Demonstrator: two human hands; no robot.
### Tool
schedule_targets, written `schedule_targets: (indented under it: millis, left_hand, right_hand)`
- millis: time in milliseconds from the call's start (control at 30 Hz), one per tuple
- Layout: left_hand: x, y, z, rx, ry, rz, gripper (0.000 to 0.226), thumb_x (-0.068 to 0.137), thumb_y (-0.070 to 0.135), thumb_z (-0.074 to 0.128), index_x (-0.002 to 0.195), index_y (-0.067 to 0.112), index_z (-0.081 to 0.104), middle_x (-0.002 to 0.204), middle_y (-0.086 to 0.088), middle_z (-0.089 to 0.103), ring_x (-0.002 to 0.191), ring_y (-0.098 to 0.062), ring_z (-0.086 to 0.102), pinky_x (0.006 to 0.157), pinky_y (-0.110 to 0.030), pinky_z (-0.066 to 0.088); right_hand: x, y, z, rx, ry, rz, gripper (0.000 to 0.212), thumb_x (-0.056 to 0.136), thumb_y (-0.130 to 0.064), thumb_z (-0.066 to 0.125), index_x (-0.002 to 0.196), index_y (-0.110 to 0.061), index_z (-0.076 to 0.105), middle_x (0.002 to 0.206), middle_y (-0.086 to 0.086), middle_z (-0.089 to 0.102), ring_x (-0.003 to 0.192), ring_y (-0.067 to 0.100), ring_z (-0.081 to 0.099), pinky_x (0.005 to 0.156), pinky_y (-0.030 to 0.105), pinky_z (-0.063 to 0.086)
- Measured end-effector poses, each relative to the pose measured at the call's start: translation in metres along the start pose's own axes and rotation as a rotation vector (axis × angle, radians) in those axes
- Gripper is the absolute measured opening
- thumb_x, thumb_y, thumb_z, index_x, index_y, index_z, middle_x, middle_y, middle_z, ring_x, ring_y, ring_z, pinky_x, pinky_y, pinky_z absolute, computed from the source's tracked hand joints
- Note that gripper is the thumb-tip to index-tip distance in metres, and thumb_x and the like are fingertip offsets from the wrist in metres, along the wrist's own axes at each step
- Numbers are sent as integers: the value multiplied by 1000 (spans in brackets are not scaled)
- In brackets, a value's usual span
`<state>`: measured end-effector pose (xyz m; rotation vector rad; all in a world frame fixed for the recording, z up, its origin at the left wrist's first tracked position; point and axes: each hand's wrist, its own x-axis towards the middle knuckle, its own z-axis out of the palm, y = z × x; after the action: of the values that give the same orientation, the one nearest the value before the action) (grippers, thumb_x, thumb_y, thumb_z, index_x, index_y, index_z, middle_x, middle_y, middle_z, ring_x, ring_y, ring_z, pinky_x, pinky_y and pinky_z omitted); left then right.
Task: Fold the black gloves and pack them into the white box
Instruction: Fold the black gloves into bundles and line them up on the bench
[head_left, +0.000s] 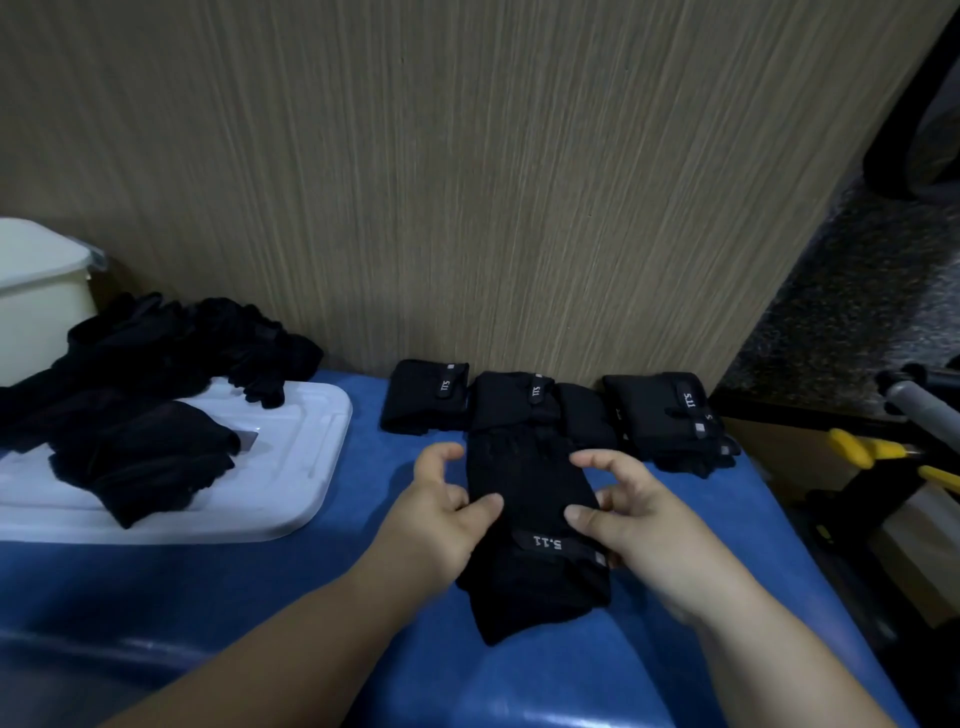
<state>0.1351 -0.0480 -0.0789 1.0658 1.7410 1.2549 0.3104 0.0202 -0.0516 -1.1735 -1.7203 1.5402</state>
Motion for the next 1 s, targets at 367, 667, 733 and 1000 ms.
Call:
schedule_targets:
  millis: [367, 667, 733, 1000]
  left_hand:
    - [-9, -13, -1, 799, 46, 392, 41, 94, 45, 49, 134, 40, 42, 123, 17, 35, 122, -5, 26, 104, -20, 25]
    - [-6, -18, 2, 874, -430, 437, 50, 102, 45, 20, 151, 36, 14, 157, 24, 5, 141, 8, -11, 119, -29, -8]
    - [-6, -18, 0, 928, -451, 411, 52, 102, 45, 19, 152, 36, 9, 157, 23, -1, 141, 7, -14, 119, -32, -9]
    - [-8, -20, -5, 988, -460, 395, 53, 101, 51, 16, 151, 39, 5, 156, 27, -4, 140, 8, -17, 118, -35, -13]
  right_hand:
    - [7, 19, -5, -471, 24, -34, 30, 85, -23, 70, 107, -42, 59, 80, -10, 53, 63, -2, 52, 63, 12, 41]
    - [8, 25, -4, -765, -226, -302, 48, 99, -33, 46, 144, -40, 30, 149, -30, 15, 140, -10, 0, 109, 8, 4]
    - [9, 29, -4, -827, -319, -240, 51, 101, -39, 36, 149, -39, 18, 148, -32, 5, 140, -8, -12, 112, 14, 0]
    - [9, 32, -13, -1002, -404, -150, 54, 100, -50, 20, 150, -40, 3, 147, -34, -11, 138, -2, -24, 114, 22, -14]
